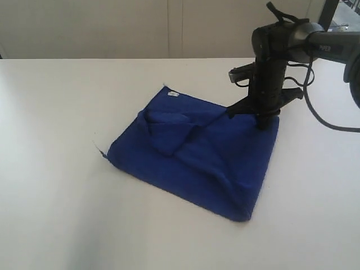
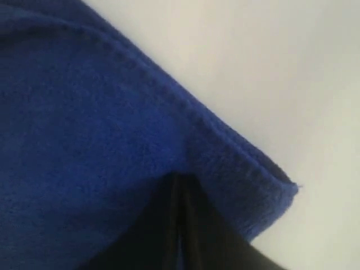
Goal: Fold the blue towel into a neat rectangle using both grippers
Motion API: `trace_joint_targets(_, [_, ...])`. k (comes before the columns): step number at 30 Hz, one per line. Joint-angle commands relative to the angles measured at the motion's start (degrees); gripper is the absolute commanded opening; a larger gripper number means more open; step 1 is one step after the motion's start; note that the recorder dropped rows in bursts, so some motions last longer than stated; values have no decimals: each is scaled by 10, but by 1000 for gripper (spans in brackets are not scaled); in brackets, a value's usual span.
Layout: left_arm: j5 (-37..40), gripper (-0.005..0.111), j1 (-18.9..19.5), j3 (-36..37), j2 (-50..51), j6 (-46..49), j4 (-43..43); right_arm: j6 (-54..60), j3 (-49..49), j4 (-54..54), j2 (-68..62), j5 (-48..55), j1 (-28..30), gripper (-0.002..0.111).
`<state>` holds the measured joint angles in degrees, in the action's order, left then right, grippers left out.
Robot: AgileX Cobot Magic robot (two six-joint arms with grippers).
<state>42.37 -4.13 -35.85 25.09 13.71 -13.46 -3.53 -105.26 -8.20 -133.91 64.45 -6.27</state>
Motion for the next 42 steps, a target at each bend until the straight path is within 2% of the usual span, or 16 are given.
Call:
trace_joint_targets(1, [5,0,0,4,-4,-4,-2,-23,65,1,12,55,3,0])
trace_joint_targets(7, [5,0,0,4,-4,-4,-2,-27,172,8,68,52,-2,0])
trace_joint_targets(24, [5,0,0,4,-4,-4,-2,-26,442,72,213,-148,-56,0])
trace_joint_targets(32, [5,0,0,4,-4,-4,-2,-27,443,72,363,-280,-59,0])
trace_joint_targets(36, [5,0,0,4,-4,-4,-2,8,435,72,365,-322,-125,0])
trace_joint_targets(39, [5,0,0,4,-4,-4,-2,8,383,72,321,-311,-192,0])
trace_joint_targets(42, [5,0,0,4,-4,-4,-2,8,334,72,279,-296,-230,0])
